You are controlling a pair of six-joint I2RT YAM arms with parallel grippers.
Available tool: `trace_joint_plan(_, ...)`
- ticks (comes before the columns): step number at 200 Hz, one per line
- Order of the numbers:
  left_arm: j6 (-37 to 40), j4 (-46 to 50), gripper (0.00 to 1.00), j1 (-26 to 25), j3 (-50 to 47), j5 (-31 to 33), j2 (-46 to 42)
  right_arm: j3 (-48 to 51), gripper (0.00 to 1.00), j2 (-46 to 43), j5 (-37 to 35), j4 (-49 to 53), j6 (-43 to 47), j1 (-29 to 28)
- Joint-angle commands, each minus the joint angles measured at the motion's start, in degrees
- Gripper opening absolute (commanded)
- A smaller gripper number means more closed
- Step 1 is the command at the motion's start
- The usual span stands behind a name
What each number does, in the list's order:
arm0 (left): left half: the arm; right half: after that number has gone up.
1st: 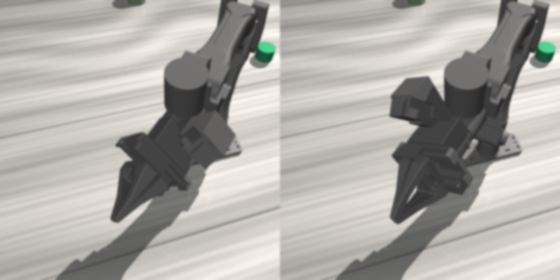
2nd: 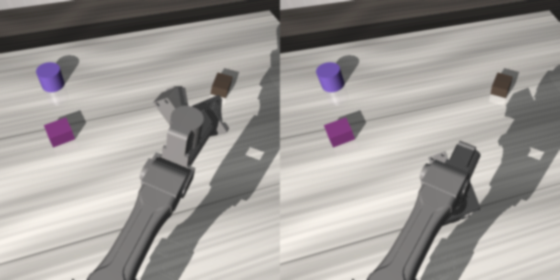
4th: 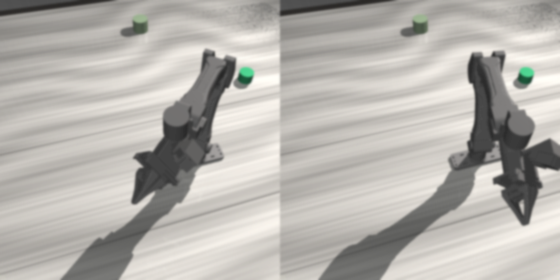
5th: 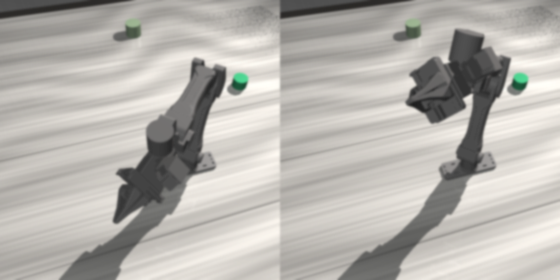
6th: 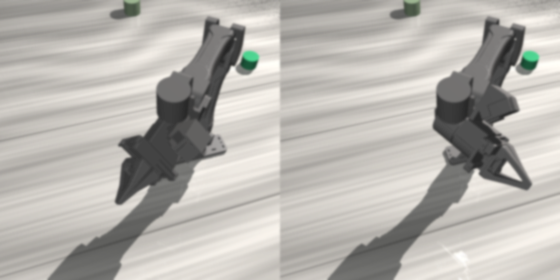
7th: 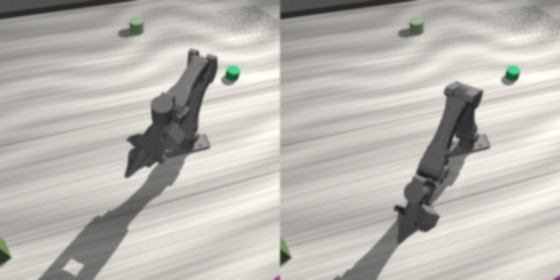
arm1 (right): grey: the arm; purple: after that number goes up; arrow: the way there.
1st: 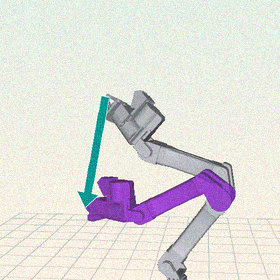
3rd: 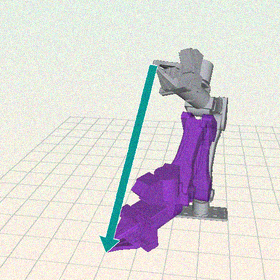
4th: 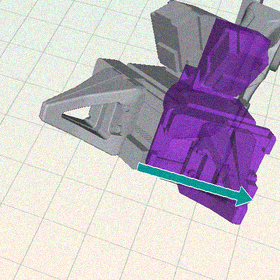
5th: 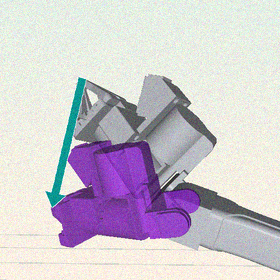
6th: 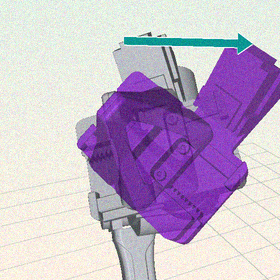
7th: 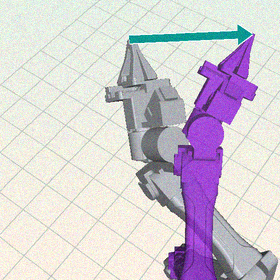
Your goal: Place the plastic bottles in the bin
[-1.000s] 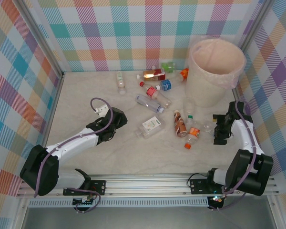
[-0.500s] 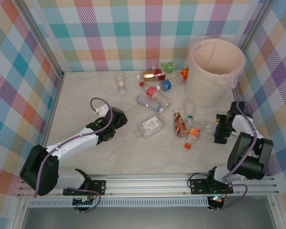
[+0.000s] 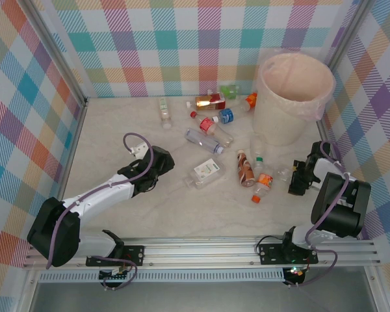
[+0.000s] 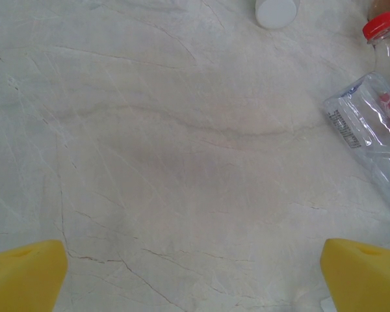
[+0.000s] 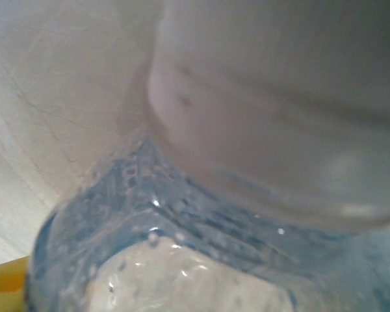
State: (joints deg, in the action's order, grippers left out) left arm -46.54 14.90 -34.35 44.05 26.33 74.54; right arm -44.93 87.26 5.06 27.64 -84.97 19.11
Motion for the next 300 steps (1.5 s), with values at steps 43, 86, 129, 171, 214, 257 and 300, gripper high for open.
trace_joint_plan(43, -0.12, 0.49, 1.00, 0.60, 1.76, -0.75, 0.77, 6.15, 0.59, -5.88, -2.69, -5.06, 0.19, 0.33)
trace_joint_plan(86, -0.10, 0.18, 1.00, 0.71, 1.81, -0.88, 1.45, 11.39, 0.46, -15.81, -6.98, -5.69, 5.14, 0.30)
trace_joint_plan(129, 0.23, -0.38, 1.00, 0.74, 2.72, -2.13, 2.79, 14.27, 0.38, -31.65, -10.20, -7.74, 19.74, -0.04)
trace_joint_plan(171, 1.63, -3.55, 1.00, 0.84, 3.00, -5.91, 4.02, 12.82, 0.35, -44.55, -10.75, -11.16, 30.32, -1.72)
trace_joint_plan(214, 1.67, -4.20, 1.00, 0.77, 3.14, -6.77, 4.07, 4.25, 0.35, -42.15, -1.33, -15.07, 41.54, -6.13)
trace_joint_plan(257, 1.59, -3.97, 1.00, 0.83, 2.85, -6.44, 3.25, -5.72, 0.37, -35.64, 6.61, -21.53, 49.18, -11.17)
trace_joint_plan(300, 0.98, -4.87, 1.00, 0.78, 0.46, -5.38, 0.11, -16.64, 0.39, -27.48, 9.77, -21.87, 52.96, -12.68)
